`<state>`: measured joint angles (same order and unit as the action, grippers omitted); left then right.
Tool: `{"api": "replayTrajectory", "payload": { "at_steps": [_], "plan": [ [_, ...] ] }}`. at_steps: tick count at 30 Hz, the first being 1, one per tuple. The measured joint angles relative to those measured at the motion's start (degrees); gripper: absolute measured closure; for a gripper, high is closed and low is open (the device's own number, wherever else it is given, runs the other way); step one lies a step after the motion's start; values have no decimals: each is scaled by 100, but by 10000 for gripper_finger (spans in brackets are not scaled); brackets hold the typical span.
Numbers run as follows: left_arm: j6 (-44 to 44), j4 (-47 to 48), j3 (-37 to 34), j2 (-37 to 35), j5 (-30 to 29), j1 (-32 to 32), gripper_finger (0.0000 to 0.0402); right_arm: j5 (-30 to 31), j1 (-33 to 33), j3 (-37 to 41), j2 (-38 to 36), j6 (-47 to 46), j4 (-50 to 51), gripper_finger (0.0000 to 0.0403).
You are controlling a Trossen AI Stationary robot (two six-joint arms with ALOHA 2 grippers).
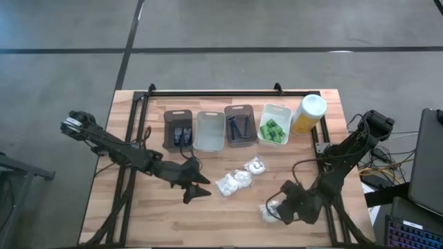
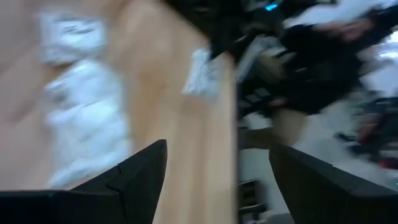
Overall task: Pick & Place Travel size toiletries
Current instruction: Put the white cotton pack into the gray bin
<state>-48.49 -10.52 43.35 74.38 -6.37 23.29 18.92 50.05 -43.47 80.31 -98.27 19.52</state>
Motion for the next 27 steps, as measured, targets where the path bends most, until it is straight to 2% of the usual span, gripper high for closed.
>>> {"api": "replayTrajectory", "payload": {
  "at_steps": [5, 10, 17, 23, 27],
  "plan": [
    [2, -1141, 1, 288, 1161, -610, 115, -479, -583, -747, 40, 1736, 560, 394],
    [6, -1370, 290, 709, 1969, -1042, 115, -744, -1184, -1635, 133, 3345, 1335, 394],
    [241, -1550, 1019, 1380, 2244, -1204, 115, -750, -1762, -2619, 328, 4624, 1944, 394],
    [675, -1511, 1776, 1988, 2266, -1214, 115, -999, -1941, -3066, 611, 5064, 2125, 394],
    [757, -1139, 2167, 2296, 2363, -1238, 115, -995, -1937, -3333, 775, 5181, 2258, 394]
  ]
}}
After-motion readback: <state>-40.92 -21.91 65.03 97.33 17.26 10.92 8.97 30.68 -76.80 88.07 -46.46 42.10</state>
